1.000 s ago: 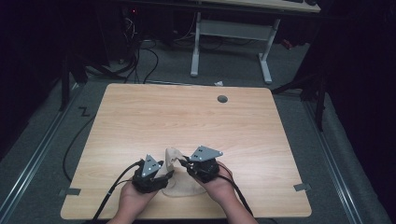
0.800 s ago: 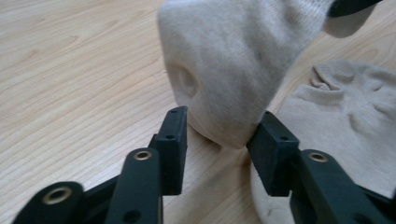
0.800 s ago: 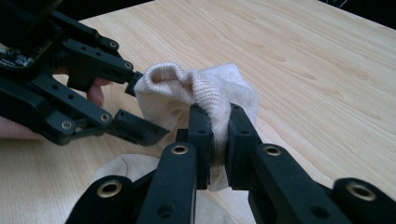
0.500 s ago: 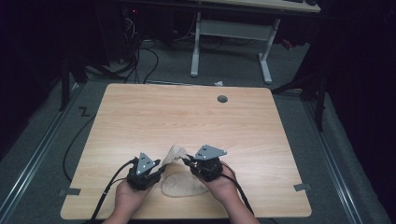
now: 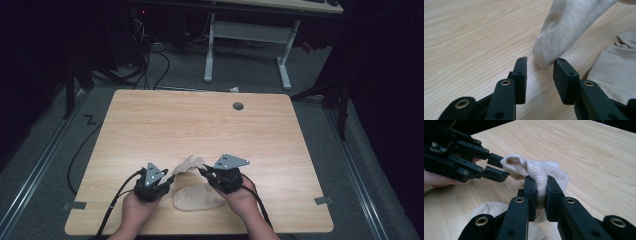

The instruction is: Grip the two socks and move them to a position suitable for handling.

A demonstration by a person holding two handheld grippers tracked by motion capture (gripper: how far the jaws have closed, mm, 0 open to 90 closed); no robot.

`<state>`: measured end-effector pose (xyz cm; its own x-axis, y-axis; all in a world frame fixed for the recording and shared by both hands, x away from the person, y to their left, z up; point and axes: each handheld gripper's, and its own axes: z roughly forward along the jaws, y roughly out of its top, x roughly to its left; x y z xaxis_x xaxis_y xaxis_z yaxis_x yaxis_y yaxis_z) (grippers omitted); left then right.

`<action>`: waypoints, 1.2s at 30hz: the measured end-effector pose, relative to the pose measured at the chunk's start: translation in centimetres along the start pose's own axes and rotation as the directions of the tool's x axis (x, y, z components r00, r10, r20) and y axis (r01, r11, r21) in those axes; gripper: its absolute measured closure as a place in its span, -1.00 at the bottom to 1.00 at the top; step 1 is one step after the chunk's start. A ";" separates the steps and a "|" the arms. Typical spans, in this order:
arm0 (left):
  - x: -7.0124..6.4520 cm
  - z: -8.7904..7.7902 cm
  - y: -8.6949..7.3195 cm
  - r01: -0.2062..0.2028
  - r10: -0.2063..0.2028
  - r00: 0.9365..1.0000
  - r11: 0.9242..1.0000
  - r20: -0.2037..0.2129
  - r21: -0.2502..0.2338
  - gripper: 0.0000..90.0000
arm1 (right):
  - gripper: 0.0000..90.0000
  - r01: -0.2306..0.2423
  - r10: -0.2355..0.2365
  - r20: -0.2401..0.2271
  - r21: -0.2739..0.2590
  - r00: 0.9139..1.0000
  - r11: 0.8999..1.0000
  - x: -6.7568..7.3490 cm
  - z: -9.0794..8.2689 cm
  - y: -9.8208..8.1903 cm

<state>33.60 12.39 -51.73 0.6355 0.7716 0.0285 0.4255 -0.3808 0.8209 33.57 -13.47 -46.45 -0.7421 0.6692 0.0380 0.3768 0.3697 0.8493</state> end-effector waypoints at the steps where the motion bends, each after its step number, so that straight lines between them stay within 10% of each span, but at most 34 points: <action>1: 0.0 0.1 0.0 0.002 -0.002 1.000 1.000 0.002 -0.002 0.51 | 0.82 -0.007 0.007 -0.005 -0.003 1.000 1.000 0.0 -0.1 0.0; 16: -0.2 -0.2 0.5 -0.004 0.005 0.999 0.999 0.033 -0.040 0.94 | 0.82 -0.009 0.009 -0.005 0.007 1.000 1.000 0.0 0.1 -0.1; 36: -2.7 -2.9 0.9 -0.067 0.066 0.986 0.998 0.153 0.001 0.97 | 0.68 -0.109 0.105 0.049 0.101 0.993 0.989 -2.7 0.1 -3.2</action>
<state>30.43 11.41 -49.39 0.7534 0.6576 -0.0048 0.3824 -0.4320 0.8168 34.41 -16.40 -49.36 -0.6702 0.7353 0.1008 0.5100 0.3576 0.7823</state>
